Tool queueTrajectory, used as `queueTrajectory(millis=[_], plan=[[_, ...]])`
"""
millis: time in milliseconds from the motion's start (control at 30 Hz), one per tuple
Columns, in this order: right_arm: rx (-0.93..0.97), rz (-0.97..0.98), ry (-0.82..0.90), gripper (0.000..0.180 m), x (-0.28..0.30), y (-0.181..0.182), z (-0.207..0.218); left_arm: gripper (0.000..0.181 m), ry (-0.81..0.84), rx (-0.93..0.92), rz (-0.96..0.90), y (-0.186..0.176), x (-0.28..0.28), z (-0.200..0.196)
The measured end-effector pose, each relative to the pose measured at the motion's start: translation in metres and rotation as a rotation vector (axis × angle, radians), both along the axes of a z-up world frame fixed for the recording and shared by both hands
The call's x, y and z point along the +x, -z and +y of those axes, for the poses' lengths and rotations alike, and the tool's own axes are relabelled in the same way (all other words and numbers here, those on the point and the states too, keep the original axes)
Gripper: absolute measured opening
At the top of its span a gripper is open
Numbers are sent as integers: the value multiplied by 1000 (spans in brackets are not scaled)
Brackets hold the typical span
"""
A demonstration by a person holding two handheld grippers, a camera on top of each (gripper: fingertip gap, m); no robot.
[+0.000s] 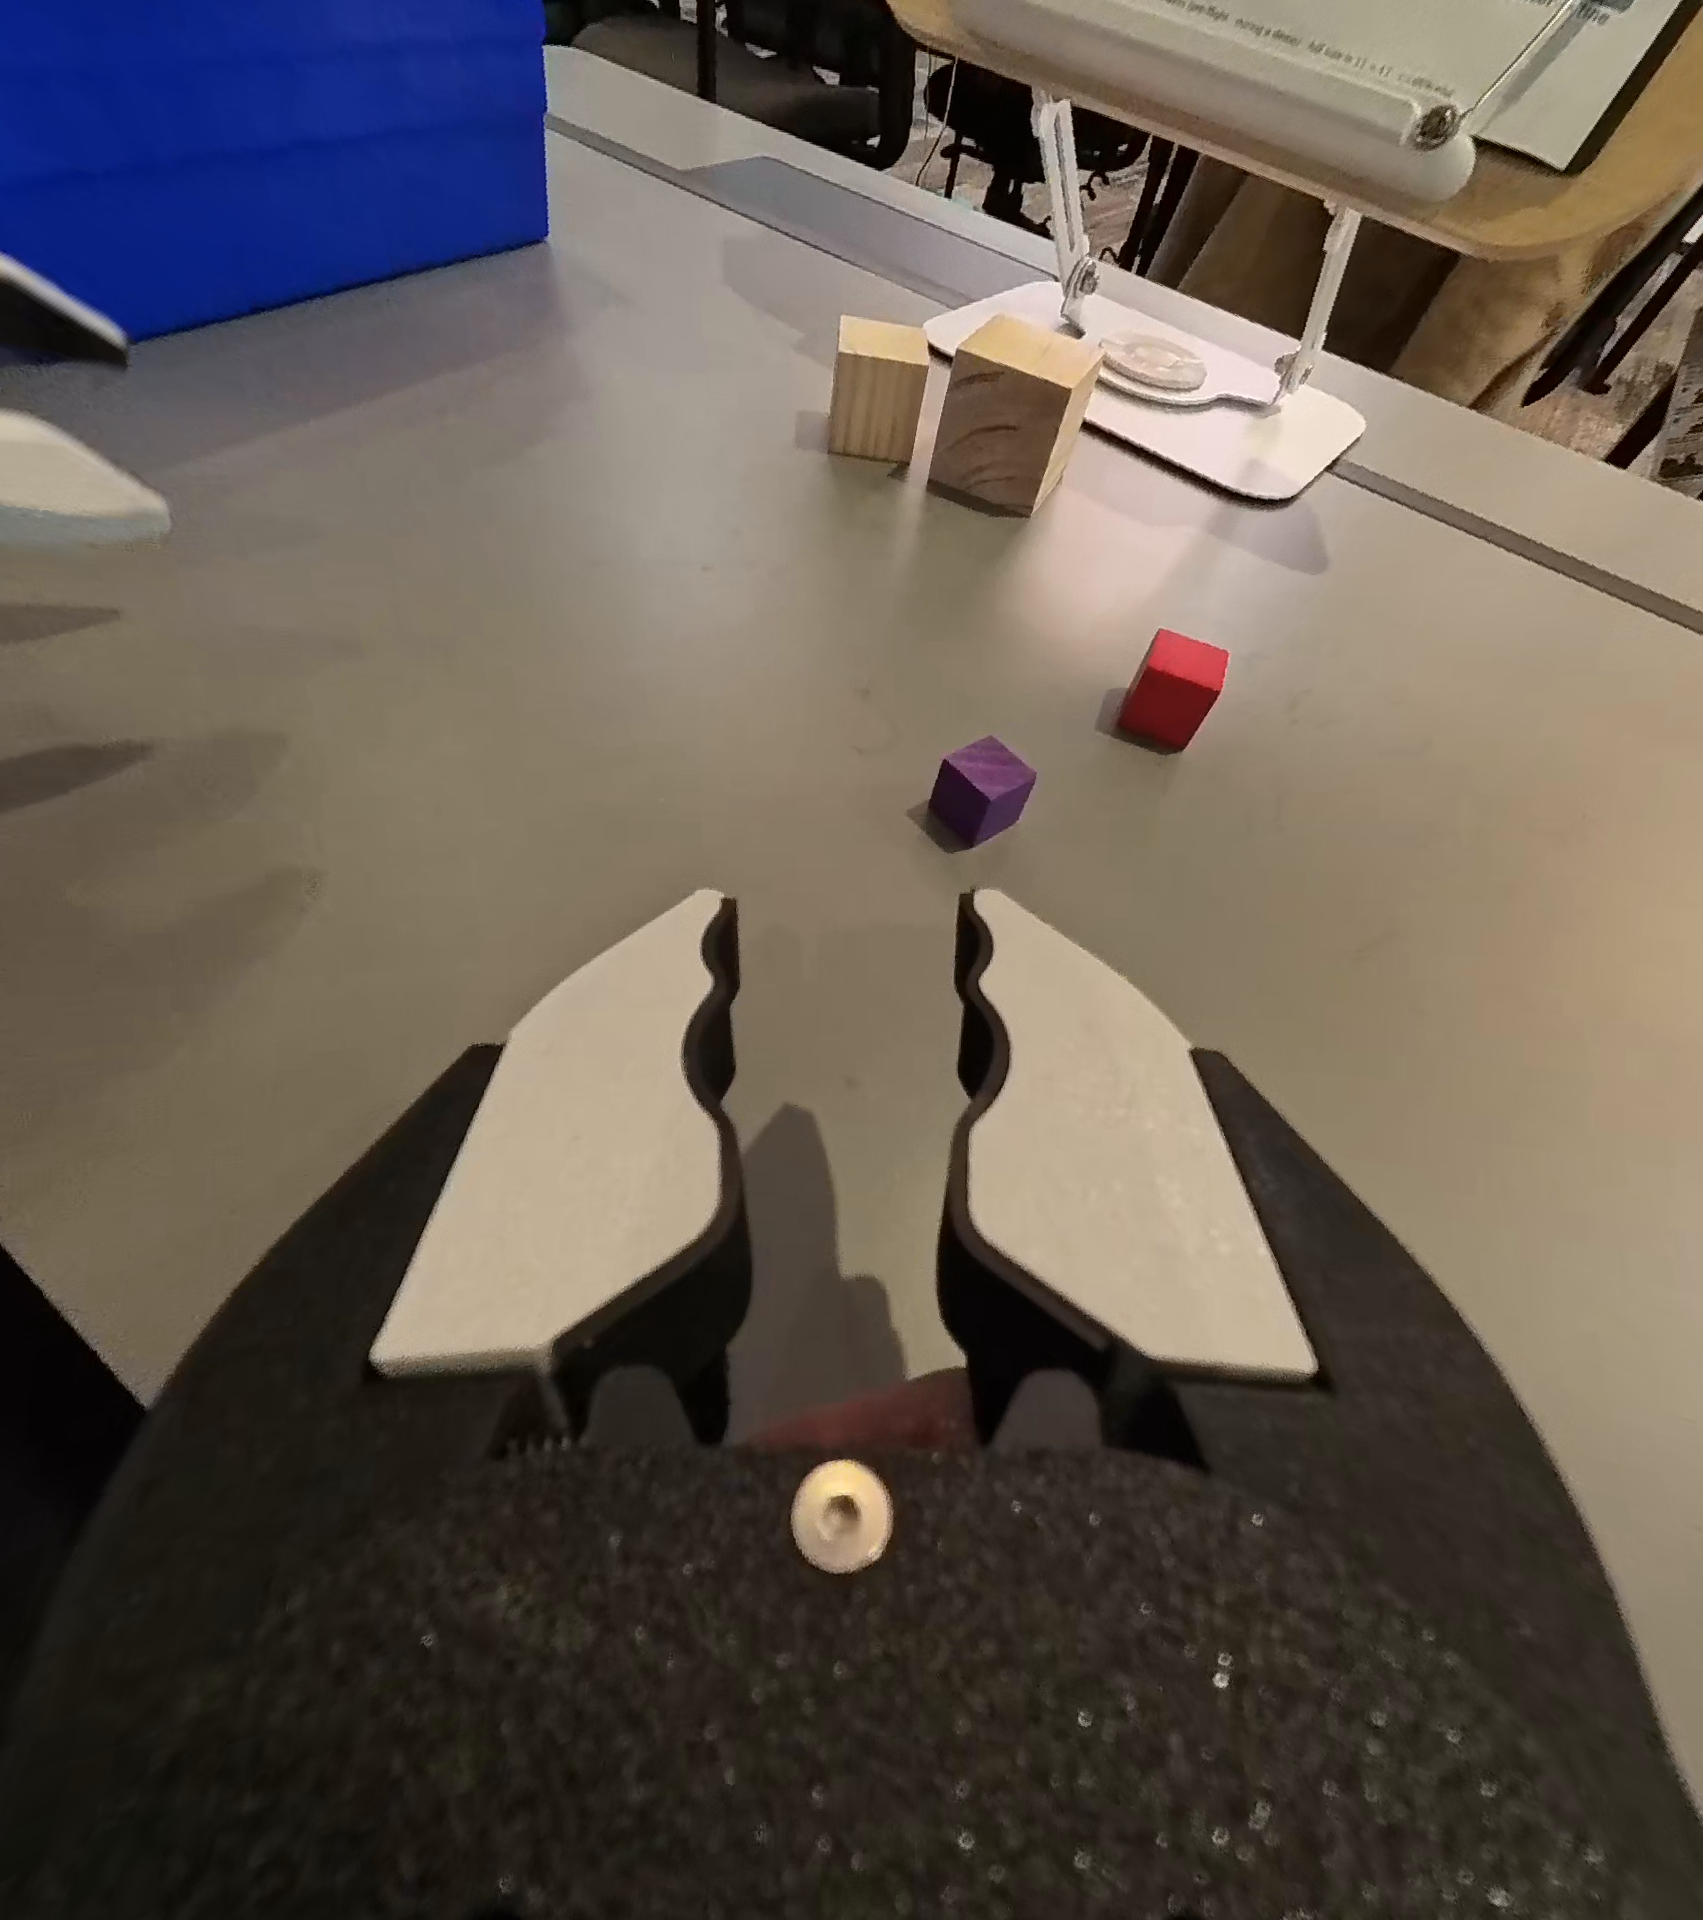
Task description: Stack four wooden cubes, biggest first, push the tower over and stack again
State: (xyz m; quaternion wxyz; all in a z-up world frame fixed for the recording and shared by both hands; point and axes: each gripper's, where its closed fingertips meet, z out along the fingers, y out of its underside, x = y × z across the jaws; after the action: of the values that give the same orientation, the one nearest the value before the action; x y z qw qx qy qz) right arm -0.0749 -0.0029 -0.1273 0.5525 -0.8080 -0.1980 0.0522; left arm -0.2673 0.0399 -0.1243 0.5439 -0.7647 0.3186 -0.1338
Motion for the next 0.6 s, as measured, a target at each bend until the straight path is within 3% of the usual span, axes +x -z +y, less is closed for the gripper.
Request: queueTrajectory(millis=[133,300,467,600], plan=[[-7,22,-5,39,1,0,-1,66,103,74,196,-20,22,47],[-20,18,-18,38,0,2,1,70,289,82,481,-28,82,159],[-19,6,-29,37,-2,3,0,71,448,-127,581,-5,136,230],[-12,-4,-34,36,-4,3,0,73,482,-175,673,15,154,261]])
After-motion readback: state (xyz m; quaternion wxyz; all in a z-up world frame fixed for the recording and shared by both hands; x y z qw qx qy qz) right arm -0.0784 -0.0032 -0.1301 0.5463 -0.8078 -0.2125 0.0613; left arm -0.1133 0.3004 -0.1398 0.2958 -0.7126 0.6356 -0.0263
